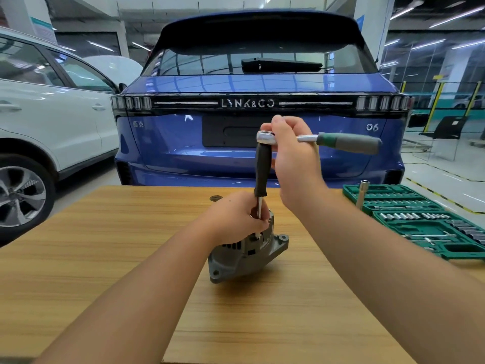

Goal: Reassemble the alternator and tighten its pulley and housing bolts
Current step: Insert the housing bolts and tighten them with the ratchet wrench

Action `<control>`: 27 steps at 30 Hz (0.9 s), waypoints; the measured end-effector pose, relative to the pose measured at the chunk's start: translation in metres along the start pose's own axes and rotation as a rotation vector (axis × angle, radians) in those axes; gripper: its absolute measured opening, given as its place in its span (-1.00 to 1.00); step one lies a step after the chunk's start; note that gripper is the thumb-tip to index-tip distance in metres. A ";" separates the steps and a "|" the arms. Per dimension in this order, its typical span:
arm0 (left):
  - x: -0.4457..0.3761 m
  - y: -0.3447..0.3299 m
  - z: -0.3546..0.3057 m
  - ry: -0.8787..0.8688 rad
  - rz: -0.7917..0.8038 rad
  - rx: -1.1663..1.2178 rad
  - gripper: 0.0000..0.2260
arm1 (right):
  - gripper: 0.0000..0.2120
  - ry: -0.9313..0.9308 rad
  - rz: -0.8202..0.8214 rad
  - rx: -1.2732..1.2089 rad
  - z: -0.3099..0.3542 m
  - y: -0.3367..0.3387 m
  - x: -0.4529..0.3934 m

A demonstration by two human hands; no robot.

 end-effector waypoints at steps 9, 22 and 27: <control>0.000 0.000 0.001 -0.015 -0.025 -0.003 -0.86 | -0.61 0.701 0.182 0.927 -0.007 0.014 -0.011; 0.005 0.001 0.001 -0.016 -0.046 0.057 -0.93 | -0.71 0.742 0.302 1.055 0.021 0.012 -0.014; 0.005 0.001 0.003 -0.019 -0.050 0.055 -0.94 | -0.66 0.396 0.452 1.137 0.042 0.001 -0.025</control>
Point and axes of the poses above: each hand's wrist, its own x-axis away from the middle knuckle, its own y-axis out of the back of the hand, z = x × y, the point moved 1 cm from there along -x, towards the middle knuckle, and after that the axes turned 13 degrees about x, right-handed, at the moved point
